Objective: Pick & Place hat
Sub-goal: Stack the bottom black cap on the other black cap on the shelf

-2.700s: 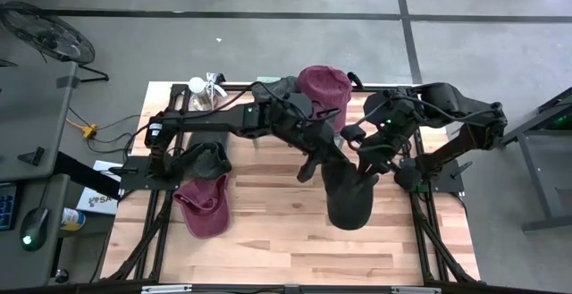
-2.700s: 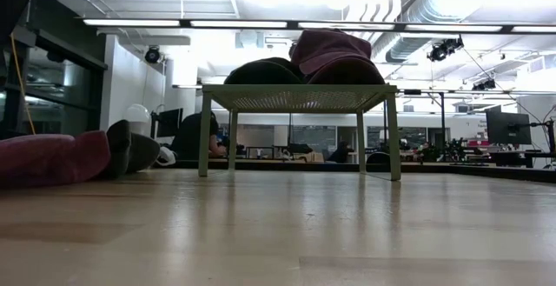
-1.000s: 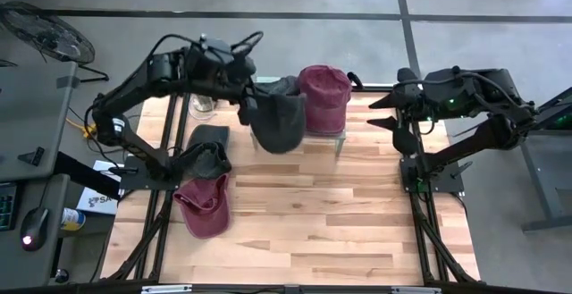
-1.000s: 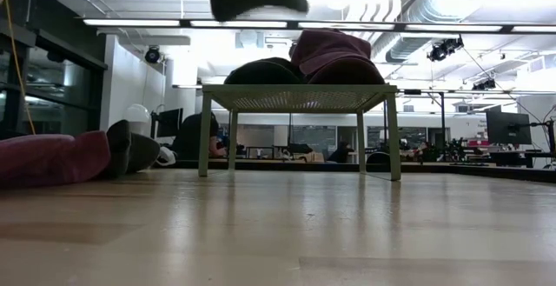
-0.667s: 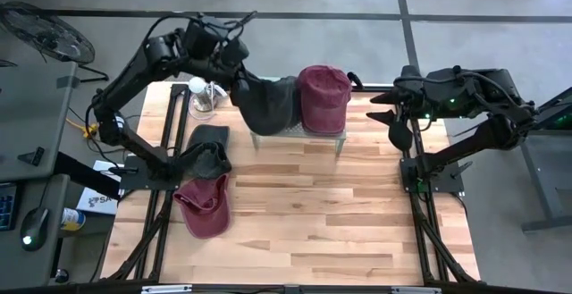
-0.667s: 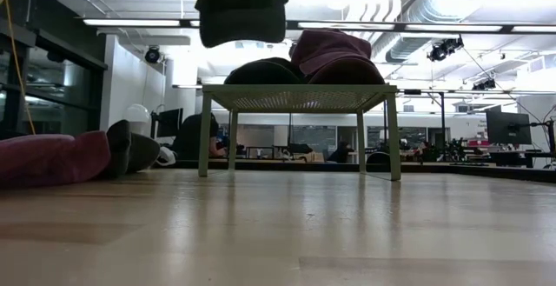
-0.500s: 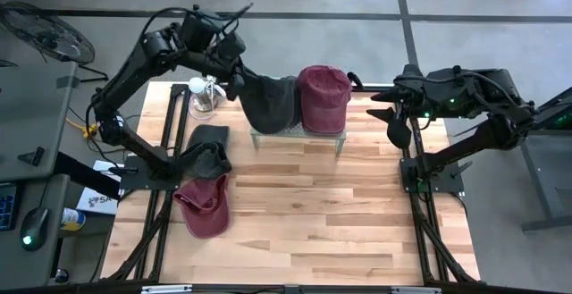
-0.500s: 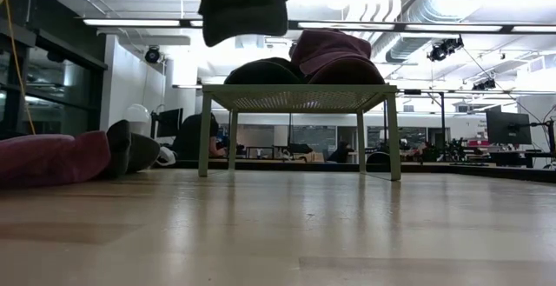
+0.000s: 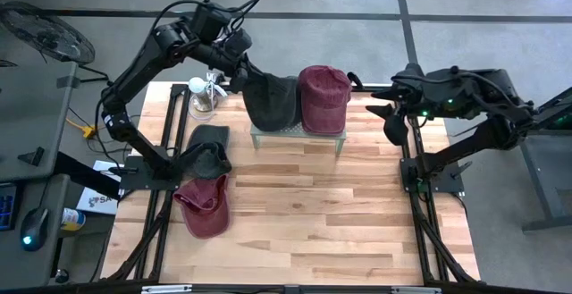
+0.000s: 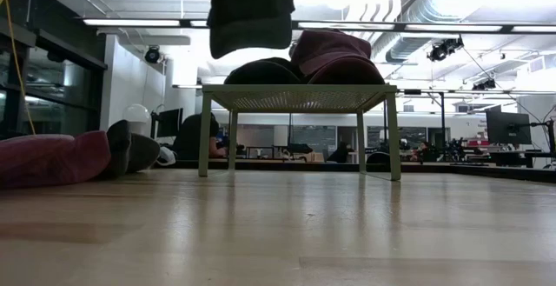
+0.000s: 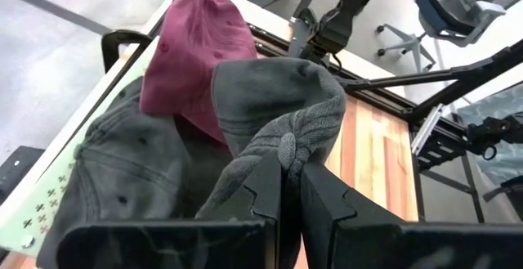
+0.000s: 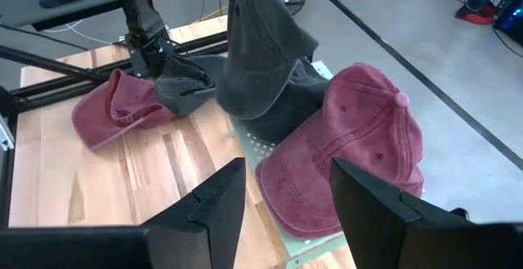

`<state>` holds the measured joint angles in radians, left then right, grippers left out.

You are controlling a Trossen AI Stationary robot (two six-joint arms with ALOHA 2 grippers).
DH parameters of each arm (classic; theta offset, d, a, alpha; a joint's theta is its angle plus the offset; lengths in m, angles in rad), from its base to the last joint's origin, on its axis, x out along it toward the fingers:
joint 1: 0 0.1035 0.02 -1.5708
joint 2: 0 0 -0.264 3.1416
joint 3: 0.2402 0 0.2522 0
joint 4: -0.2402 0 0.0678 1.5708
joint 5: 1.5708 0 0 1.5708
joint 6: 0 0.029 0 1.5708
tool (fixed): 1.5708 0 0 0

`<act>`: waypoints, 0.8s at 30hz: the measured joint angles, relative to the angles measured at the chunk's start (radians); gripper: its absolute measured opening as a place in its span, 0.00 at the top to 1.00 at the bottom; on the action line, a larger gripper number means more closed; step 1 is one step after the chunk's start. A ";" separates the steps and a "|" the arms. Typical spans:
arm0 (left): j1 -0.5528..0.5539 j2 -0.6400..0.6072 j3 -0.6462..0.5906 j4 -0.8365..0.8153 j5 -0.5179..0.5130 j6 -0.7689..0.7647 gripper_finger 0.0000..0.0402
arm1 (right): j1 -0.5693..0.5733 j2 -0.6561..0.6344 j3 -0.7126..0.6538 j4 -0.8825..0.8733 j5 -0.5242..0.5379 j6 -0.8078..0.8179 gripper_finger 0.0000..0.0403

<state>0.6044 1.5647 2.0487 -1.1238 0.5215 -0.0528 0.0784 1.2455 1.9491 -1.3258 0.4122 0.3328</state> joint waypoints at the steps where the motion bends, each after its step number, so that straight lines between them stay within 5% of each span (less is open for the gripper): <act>1: 0.000 0.003 0.000 0.006 0.001 0.000 0.96 | 0.000 0.003 0.000 0.000 0.001 0.000 0.57; 24: -0.002 0.050 0.000 0.045 -0.068 0.019 0.96 | 0.000 0.013 0.000 -0.023 0.027 -0.002 0.57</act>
<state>0.6028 1.6150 2.0483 -1.0791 0.4532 -0.0341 0.0784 1.2587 1.9491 -1.3491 0.4389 0.3307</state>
